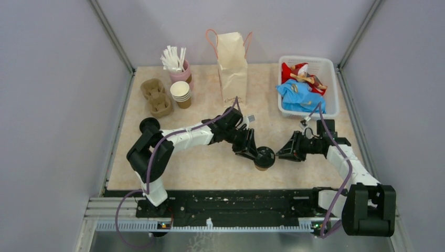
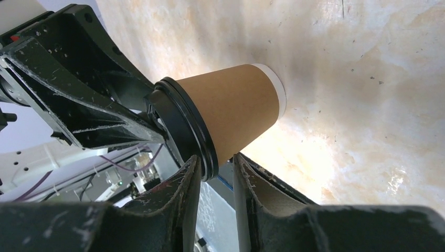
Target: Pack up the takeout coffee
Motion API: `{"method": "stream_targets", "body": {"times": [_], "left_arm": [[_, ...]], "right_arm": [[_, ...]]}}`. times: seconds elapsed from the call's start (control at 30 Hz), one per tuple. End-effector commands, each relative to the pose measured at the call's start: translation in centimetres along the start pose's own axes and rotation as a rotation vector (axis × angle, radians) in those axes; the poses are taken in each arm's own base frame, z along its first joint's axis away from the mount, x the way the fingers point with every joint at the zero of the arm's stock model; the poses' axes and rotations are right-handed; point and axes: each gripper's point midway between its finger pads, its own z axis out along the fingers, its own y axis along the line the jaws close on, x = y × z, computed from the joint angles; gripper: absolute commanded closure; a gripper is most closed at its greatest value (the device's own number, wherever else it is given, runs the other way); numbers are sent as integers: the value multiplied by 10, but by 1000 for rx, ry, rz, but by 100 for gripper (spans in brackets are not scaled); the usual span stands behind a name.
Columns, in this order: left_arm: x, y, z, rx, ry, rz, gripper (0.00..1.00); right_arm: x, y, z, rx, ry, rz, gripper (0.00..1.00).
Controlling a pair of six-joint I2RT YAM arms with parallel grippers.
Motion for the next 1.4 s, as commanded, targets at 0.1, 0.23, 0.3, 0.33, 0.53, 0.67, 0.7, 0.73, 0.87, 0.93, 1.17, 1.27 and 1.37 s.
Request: {"method": "stream_targets", "body": {"times": [0.1,0.23,0.3,0.33,0.53,0.67,0.7,0.73,0.87,0.93,1.17,1.27,1.37], "left_arm": [[-4,7,6,-27,1,13,57],[-5,7,7,-26,1,14,58],[-4,10,8,-33,2,13,59],[-3,11,8,-38,3,10,59],[6,25,8,-68,8,1,60],[5,20,5,-61,4,9,60],[2,15,4,-54,-1,16,58],[-1,10,2,-46,-6,22,56],[-17,-14,-11,-35,-32,54,39],[-25,-25,-20,-28,-51,71,31],[-47,-45,-27,12,-64,170,13],[-53,-35,-15,-16,-22,182,17],[-53,-25,-6,-30,15,205,24]], "right_arm": [[-2,4,6,-27,17,-35,70],[8,-5,19,36,58,-20,71],[9,-27,21,148,29,34,71],[7,-35,20,196,5,53,72],[4,-62,15,354,-68,140,75],[-2,-39,16,247,-63,93,70],[-6,-26,13,209,-69,69,68],[-12,-15,8,193,-83,40,66],[-28,13,-15,202,-137,-49,58],[-30,19,-24,218,-134,-90,52],[1,37,-17,81,-26,-77,39],[17,28,-7,65,36,-35,38],[24,29,-2,28,49,-19,35]]}}
